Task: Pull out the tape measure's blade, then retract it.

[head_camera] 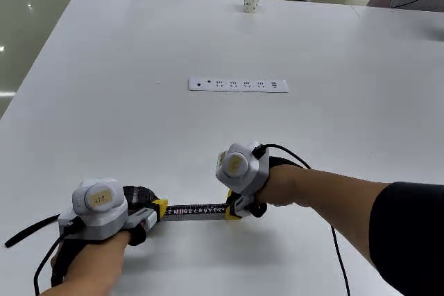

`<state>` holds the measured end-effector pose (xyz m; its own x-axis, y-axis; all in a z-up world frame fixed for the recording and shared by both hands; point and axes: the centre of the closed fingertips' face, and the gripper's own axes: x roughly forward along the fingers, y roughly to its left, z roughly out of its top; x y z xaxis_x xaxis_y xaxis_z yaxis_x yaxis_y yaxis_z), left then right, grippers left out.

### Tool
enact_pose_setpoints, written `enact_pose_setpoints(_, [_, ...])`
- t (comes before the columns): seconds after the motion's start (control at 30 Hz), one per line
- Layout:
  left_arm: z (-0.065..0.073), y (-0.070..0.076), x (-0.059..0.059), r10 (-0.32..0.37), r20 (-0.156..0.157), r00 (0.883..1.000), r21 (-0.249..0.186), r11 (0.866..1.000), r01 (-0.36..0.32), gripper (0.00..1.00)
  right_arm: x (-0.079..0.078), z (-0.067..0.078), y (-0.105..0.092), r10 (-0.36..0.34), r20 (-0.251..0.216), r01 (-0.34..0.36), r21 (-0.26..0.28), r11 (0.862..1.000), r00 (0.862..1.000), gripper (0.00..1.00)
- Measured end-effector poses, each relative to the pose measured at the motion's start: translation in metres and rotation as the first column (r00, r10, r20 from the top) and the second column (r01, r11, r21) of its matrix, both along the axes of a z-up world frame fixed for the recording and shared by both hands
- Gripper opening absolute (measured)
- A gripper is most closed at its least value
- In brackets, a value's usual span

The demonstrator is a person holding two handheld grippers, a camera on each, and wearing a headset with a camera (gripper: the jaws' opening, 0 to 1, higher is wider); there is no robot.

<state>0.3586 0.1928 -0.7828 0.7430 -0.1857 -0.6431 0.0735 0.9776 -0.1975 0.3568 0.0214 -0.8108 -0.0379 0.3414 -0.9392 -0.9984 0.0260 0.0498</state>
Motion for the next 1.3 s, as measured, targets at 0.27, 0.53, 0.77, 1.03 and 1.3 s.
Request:
enact_pose_setpoints(0.27, [0.000,-0.001,0.000,-0.004,0.000,1.000,0.004,1.000,0.004,0.63,0.000,0.000,0.003,-0.009,-0.004,0.009,0.008,1.000,1.000,0.10])
enact_pose_setpoints(0.53, [0.000,0.000,0.000,-0.004,-0.004,1.000,-0.011,1.000,0.004,0.63,-0.001,0.000,0.006,-0.001,-0.004,0.001,0.016,1.000,1.000,0.10])
enact_pose_setpoints(0.77, [0.000,-0.002,-0.001,-0.020,-0.002,1.000,-0.001,1.000,0.020,0.63,-0.001,0.000,0.013,-0.016,-0.014,0.016,0.028,0.999,1.000,0.10])
enact_pose_setpoints(1.03, [0.000,-0.002,0.000,-0.024,-0.003,1.000,-0.001,1.000,0.024,0.63,-0.002,0.001,0.019,-0.008,-0.017,0.008,0.034,0.999,1.000,0.10])
enact_pose_setpoints(1.3, [-0.001,-0.002,-0.001,-0.023,-0.006,1.000,-0.002,1.000,0.023,0.63,-0.003,0.001,0.022,-0.008,-0.019,0.009,0.038,0.999,1.000,0.10])
